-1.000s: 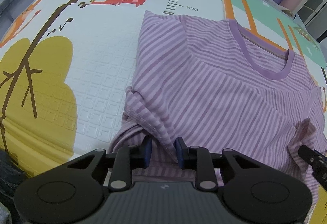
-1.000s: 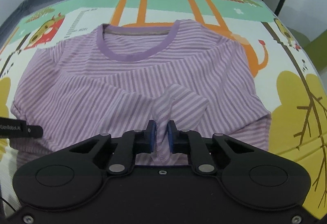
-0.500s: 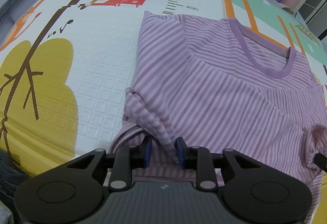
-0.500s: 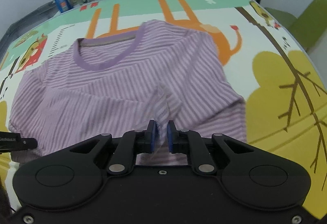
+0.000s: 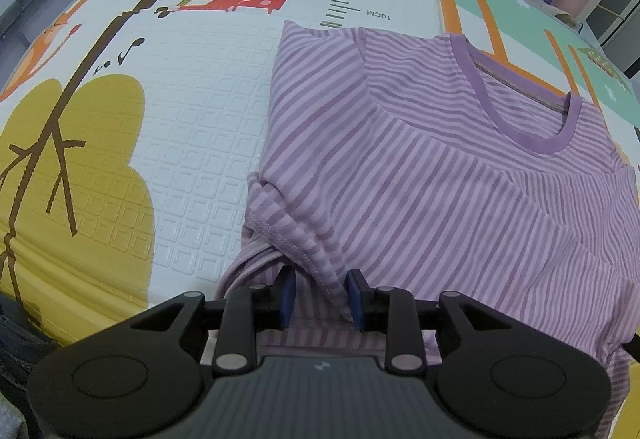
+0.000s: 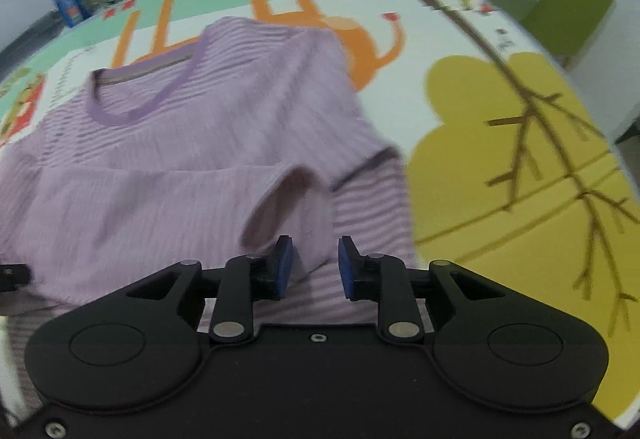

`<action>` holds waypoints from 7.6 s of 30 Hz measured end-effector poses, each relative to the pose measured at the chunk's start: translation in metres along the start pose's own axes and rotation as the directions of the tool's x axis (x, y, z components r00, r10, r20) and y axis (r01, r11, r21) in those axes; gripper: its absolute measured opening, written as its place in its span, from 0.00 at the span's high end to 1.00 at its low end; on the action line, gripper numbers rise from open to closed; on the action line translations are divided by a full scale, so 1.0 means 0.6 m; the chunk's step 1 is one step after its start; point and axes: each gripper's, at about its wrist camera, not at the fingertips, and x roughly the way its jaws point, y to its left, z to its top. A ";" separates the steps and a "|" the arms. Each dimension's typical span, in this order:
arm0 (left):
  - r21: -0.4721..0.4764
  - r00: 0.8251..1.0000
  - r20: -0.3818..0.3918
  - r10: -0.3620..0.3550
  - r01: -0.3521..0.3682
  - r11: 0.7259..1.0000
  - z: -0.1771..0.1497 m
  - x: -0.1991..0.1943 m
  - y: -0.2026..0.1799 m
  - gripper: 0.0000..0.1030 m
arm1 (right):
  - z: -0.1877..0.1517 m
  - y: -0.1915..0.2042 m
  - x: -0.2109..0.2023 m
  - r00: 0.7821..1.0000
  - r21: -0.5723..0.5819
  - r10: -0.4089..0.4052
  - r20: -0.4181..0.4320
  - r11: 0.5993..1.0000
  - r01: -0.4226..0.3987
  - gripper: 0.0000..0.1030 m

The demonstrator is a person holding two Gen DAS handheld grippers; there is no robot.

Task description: Fold clothes

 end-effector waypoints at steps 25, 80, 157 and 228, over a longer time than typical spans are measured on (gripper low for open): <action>0.008 1.000 -0.001 0.004 -0.004 1.000 0.003 -0.003 -0.001 0.68 | 0.040 0.013 0.000 0.984 0.078 0.178 -0.023 0.981 -0.175 0.86; -0.188 1.000 0.000 -0.016 0.016 0.982 -0.003 -0.020 0.029 0.56 | 0.138 0.017 -0.115 0.937 -0.014 0.279 0.209 0.959 -0.282 0.98; 0.178 0.970 -0.039 -0.240 0.243 0.954 0.090 0.005 -0.157 0.96 | 0.134 -0.017 0.042 0.969 0.032 0.246 -0.012 0.969 -0.245 0.98; 0.014 0.975 -0.071 -0.212 0.213 0.977 0.045 0.024 -0.129 0.90 | 0.129 -0.002 0.119 0.949 0.037 0.294 -0.118 0.956 -0.292 1.00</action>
